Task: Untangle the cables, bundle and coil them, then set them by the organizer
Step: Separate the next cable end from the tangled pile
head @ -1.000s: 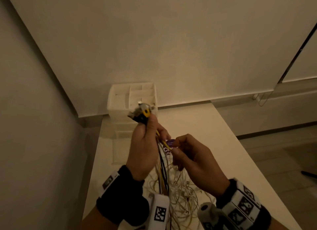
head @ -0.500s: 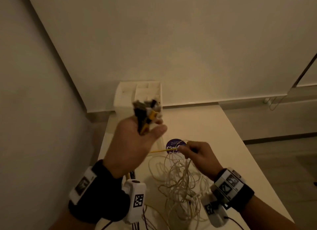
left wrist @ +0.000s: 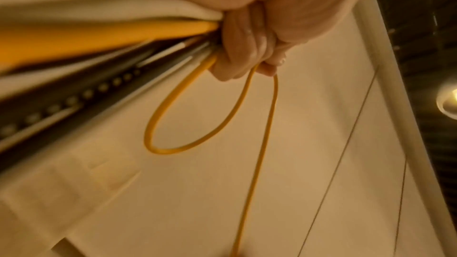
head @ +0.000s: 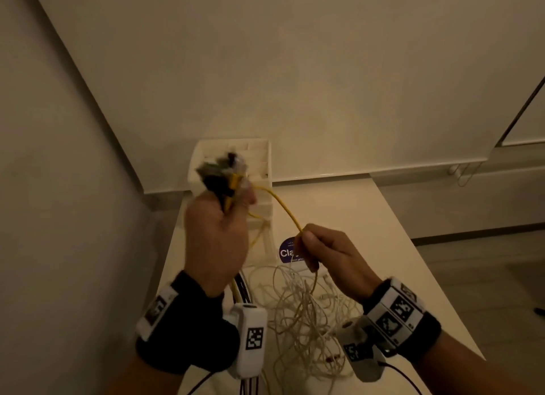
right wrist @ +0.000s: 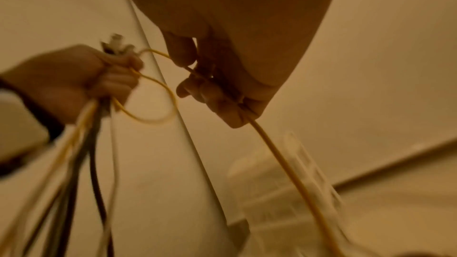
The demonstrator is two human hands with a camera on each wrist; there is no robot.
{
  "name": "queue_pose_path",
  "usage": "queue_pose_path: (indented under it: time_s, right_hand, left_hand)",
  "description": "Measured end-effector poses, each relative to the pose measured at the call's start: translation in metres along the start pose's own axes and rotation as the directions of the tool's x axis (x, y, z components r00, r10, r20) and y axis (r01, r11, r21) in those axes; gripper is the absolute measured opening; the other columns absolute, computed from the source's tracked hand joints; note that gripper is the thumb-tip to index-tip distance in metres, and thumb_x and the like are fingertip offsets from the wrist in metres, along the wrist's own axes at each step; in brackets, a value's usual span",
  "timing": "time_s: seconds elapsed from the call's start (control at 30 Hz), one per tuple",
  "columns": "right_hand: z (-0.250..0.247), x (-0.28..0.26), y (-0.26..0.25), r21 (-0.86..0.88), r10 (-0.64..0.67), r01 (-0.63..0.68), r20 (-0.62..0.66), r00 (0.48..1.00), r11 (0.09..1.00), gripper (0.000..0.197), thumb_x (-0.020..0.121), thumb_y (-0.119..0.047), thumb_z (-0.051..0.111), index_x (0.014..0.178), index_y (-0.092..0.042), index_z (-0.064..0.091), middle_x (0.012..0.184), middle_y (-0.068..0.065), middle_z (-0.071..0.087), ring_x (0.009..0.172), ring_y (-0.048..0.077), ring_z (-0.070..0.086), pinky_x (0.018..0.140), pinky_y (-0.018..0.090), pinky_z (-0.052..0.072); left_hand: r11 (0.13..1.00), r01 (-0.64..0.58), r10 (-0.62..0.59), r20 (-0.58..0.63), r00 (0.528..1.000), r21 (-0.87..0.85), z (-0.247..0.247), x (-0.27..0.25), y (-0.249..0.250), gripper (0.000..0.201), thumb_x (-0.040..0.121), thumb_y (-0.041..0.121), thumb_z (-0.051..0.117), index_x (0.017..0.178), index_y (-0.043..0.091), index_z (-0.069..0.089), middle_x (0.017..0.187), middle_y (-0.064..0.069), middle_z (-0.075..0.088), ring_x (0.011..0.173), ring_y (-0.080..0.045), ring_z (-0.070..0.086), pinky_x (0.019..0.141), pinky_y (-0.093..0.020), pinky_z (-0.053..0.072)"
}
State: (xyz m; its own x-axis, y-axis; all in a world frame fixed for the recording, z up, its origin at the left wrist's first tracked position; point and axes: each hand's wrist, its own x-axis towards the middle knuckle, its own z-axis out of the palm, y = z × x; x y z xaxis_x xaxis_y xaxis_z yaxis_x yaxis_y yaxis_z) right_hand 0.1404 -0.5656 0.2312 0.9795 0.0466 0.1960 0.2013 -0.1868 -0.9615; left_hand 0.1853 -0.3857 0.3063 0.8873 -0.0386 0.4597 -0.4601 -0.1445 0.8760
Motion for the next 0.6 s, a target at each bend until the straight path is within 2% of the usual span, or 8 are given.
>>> queue_pose_path:
  time_s: [0.07,0.2,0.3,0.33,0.4,0.43,0.5,0.6]
  right_hand:
    - [0.000,-0.010,0.028,-0.008,0.061,-0.062,-0.015,0.998,0.998,0.038,0.097,-0.033,0.041,0.072,-0.010,0.059,0.060,0.002,0.044,0.057,0.015,0.041,0.060,0.031,0.035]
    - [-0.002,-0.021,0.064,-0.051,0.107,-0.112,-0.089,0.990,0.992,0.040,0.094,-0.037,0.045,0.067,-0.012,0.058,0.058,-0.001,0.041,0.057,0.015,0.039,0.061,0.033,0.033]
    - [-0.001,-0.013,0.058,-0.099,0.056,-0.078,-0.203,0.977,0.992,0.040,0.095,-0.030,0.048,0.065,-0.006,0.056,0.054,-0.010,0.046,0.055,0.006,0.041,0.060,0.024,0.034]
    - [-0.002,-0.009,0.053,-0.105,0.042,-0.069,-0.241,0.970,0.992,0.040,0.097,-0.026,0.049,0.064,-0.004,0.055,0.053,-0.011,0.047,0.054,0.002,0.041,0.059,0.021,0.033]
    - [-0.007,-0.002,0.043,-0.144,0.019,-0.060,-0.270,0.963,0.988,0.039,0.099,-0.018,0.051,0.064,-0.004,0.054,0.053,-0.011,0.047,0.053,0.002,0.040,0.058,0.021,0.033]
    - [-0.009,0.000,0.036,-0.179,0.007,-0.053,-0.247,0.969,0.982,0.038,0.099,-0.017,0.051,0.063,-0.005,0.055,0.053,-0.010,0.047,0.052,0.002,0.040,0.057,0.021,0.032]
    - [-0.009,0.004,0.021,-0.203,-0.006,-0.023,-0.142,0.990,0.979,0.037,0.097,-0.013,0.053,0.061,-0.008,0.058,0.051,-0.011,0.051,0.051,0.000,0.043,0.057,0.017,0.034]
    - [-0.006,0.011,-0.006,-0.080,-0.040,0.038,-0.026,0.999,0.996,0.033,0.090,-0.020,0.059,0.065,0.002,0.063,0.054,-0.007,0.058,0.053,0.000,0.049,0.057,0.013,0.038]
  left_hand:
    - [0.997,0.012,-0.018,-0.085,0.996,-0.073,-0.017,0.013,0.003,0.031,0.089,0.032,0.059,0.061,0.022,0.055,0.044,0.010,0.044,0.044,-0.011,0.038,0.052,-0.032,0.032]
    - [0.995,-0.090,0.082,-0.194,0.978,-0.033,-0.039,0.021,-0.003,0.031,0.091,0.045,0.055,0.075,0.020,0.066,0.043,0.003,0.046,0.038,-0.021,0.040,0.048,-0.029,0.032]
    - [0.991,-0.127,0.134,-0.239,0.962,0.044,-0.039,0.010,-0.010,0.028,0.091,0.046,0.058,0.097,0.022,0.072,0.070,-0.018,0.064,0.068,-0.052,0.058,0.057,-0.052,0.046]
    - [0.987,-0.140,0.156,-0.255,0.954,0.080,-0.040,0.007,-0.009,0.020,0.093,0.039,0.060,0.104,0.026,0.071,0.080,-0.013,0.071,0.082,-0.046,0.064,0.067,-0.051,0.051]
    - [0.975,-0.175,0.206,-0.253,0.945,0.139,-0.038,-0.001,-0.003,0.016,0.092,0.025,0.063,0.107,0.030,0.066,0.086,0.024,0.071,0.085,-0.001,0.068,0.074,-0.021,0.052]
    - [0.974,-0.184,0.207,-0.181,0.962,0.133,-0.035,-0.007,-0.001,0.019,0.091,0.021,0.065,0.108,0.029,0.064,0.085,0.034,0.067,0.083,0.010,0.064,0.072,-0.010,0.047]
    - [0.979,-0.164,0.157,0.063,0.986,0.119,-0.022,-0.019,0.001,0.021,0.087,0.021,0.068,0.104,0.032,0.065,0.079,0.037,0.064,0.076,0.012,0.063,0.066,-0.003,0.043]
    - [0.927,-0.226,0.113,0.352,0.929,0.298,0.000,-0.028,-0.010,0.031,0.083,0.011,0.071,0.088,0.041,0.068,0.059,0.031,0.056,0.062,0.007,0.058,0.054,-0.004,0.037]
